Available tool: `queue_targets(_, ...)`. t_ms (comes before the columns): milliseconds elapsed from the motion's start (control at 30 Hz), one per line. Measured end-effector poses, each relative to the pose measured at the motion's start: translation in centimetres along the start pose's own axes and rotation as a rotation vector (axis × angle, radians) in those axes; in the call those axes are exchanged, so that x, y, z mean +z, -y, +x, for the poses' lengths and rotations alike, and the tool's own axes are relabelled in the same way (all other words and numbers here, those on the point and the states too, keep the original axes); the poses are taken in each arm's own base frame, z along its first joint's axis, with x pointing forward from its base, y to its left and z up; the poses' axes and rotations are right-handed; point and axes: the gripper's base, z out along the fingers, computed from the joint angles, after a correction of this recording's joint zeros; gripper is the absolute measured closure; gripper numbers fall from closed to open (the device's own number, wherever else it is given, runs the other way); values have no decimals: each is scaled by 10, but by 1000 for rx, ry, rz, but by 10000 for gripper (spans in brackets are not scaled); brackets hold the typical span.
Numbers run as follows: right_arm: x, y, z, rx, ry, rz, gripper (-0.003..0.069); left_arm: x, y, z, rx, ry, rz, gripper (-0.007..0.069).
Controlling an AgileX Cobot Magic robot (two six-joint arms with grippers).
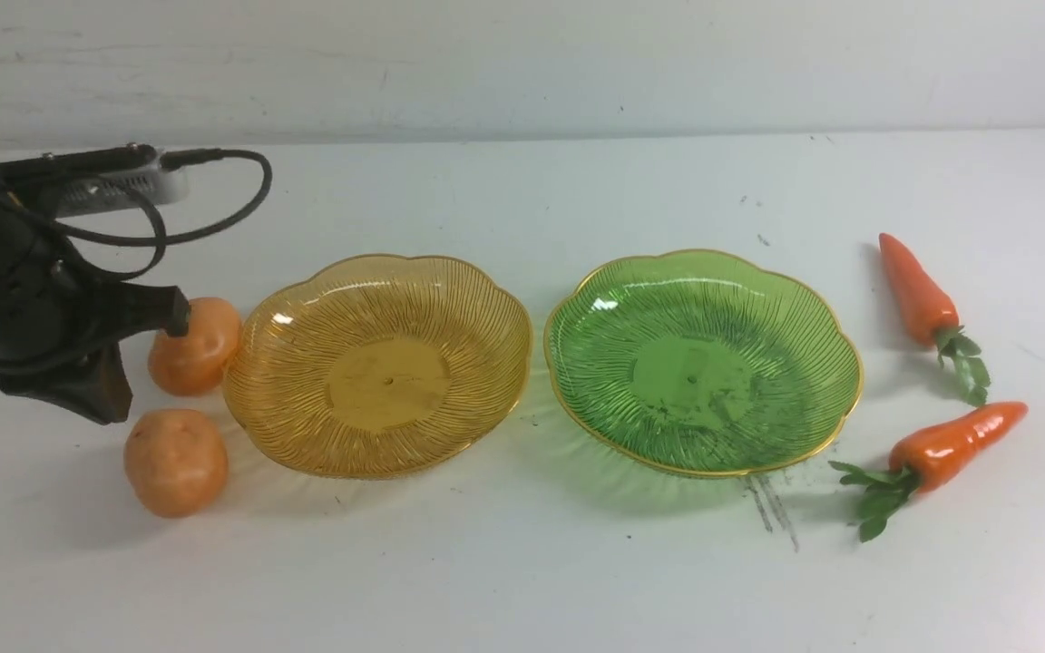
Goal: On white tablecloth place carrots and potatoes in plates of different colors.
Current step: 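Put the potatoes from the left side into the left plate with the left gripper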
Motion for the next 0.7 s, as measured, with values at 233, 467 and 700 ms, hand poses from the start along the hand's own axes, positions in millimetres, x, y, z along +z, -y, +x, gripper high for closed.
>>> queue_targets(233,0,0,0,-8,-1,-3,669,35,-1,-31,4,-33,-44,328)
queue_targets(467,0,-1,0,-3,2,-13,669,69,-2,-42,-28,-51,-53,1)
queue_targets(700,0,-1,0,-1,3,-16,669,95,-6,-46,-34,-94,-92,-59)
